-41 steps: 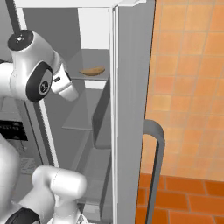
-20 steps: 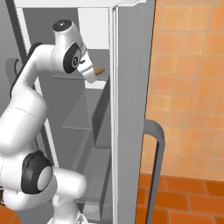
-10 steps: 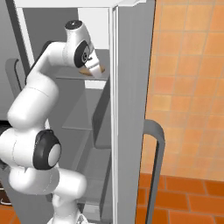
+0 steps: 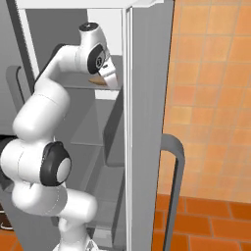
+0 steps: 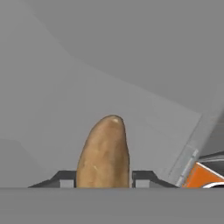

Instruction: Place one sweet potato and one fish in each tupperware on the nearby counter, to pack two identical lunches.

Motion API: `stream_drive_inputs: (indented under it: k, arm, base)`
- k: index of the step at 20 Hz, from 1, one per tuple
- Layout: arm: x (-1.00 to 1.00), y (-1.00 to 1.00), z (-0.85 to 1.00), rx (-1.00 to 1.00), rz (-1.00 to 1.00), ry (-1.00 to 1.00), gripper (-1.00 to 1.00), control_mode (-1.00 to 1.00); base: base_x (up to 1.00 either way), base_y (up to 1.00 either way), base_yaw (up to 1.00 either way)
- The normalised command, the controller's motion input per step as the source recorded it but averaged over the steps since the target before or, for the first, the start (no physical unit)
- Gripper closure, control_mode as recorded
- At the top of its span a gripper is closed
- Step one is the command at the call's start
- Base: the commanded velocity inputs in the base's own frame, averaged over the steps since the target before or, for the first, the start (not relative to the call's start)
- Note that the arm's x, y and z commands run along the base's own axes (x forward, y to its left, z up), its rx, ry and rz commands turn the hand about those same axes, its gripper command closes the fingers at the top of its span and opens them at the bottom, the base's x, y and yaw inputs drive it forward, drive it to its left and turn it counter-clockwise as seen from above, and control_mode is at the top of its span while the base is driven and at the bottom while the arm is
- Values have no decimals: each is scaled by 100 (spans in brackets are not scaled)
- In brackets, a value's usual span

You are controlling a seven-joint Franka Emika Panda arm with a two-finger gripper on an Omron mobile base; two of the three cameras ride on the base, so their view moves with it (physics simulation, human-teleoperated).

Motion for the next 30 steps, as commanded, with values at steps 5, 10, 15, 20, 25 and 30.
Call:
stream_drive_inputs:
  k: [5, 10, 15, 20, 25, 30]
  arm:
    - [-73, -1, -55, 0, -1, 2, 100, -100]
    - [-100, 0, -1, 0, 0, 4, 100, -100]
    - [-100, 0, -37, -1, 0, -10, 100, -100]
    - [-100, 18, -77, -7, 2, -33, 100, -100]
    - [-100, 22, -62, -5, 3, -13, 100, -100]
    - [-40, 1, -21, 0, 3, -1, 100, 100]
  base:
    - [0, 0, 0]
    - [0, 0, 0]
    - [0, 0, 0]
    - [0, 0, 0]
    - [0, 0, 0]
    - [-57, 30, 7]
